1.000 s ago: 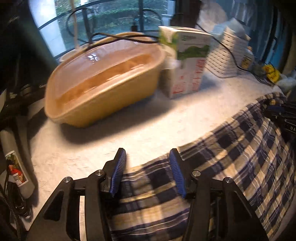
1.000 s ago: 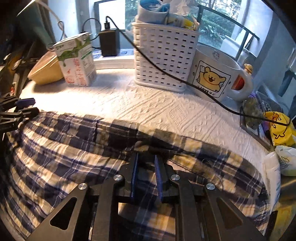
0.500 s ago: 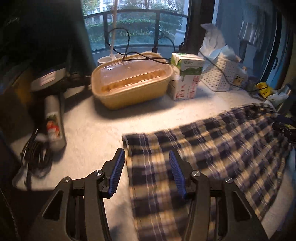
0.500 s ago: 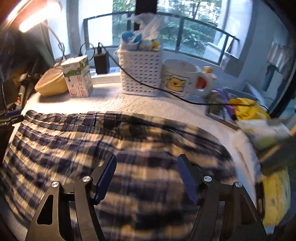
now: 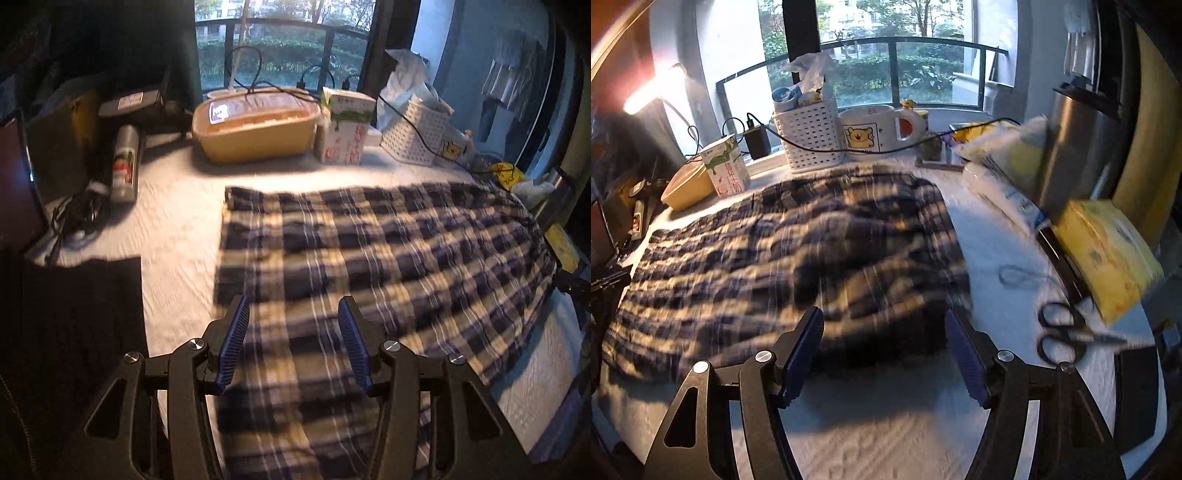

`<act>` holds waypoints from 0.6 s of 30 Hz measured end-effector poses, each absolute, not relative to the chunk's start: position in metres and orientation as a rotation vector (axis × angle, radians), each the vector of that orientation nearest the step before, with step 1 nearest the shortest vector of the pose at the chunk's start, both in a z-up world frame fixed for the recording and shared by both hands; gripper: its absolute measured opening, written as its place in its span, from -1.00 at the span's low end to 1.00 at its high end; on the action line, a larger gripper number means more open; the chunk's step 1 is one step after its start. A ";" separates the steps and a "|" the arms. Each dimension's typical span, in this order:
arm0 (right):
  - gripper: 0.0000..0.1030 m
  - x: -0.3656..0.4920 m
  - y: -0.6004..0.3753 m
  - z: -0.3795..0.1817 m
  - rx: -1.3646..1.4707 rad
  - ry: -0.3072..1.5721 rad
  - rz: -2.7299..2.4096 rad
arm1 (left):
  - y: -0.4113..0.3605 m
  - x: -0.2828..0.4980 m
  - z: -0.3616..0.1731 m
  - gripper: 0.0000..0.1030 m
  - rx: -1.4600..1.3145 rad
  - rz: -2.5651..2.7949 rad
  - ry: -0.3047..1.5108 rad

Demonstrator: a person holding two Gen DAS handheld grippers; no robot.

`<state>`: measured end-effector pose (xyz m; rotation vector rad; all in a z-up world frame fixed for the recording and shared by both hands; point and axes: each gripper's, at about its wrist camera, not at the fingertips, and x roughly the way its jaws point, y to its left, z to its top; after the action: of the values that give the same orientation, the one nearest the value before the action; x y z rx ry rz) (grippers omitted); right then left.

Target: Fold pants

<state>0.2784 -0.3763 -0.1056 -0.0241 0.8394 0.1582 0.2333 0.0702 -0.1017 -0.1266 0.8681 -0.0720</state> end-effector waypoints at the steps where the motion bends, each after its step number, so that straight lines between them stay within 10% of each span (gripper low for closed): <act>1: 0.36 0.274 -0.379 -0.107 -0.017 0.847 0.164 | 0.069 0.231 -0.102 -0.02 -0.130 -0.073 0.872; 18: 0.41 0.279 -0.398 -0.135 0.193 0.907 0.253 | 0.055 0.217 -0.101 -0.02 -0.089 -0.027 0.910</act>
<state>0.2794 -0.3983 -0.1349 0.1932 0.9073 0.2533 0.2172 0.0551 -0.1006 -0.0894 0.9096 -0.0271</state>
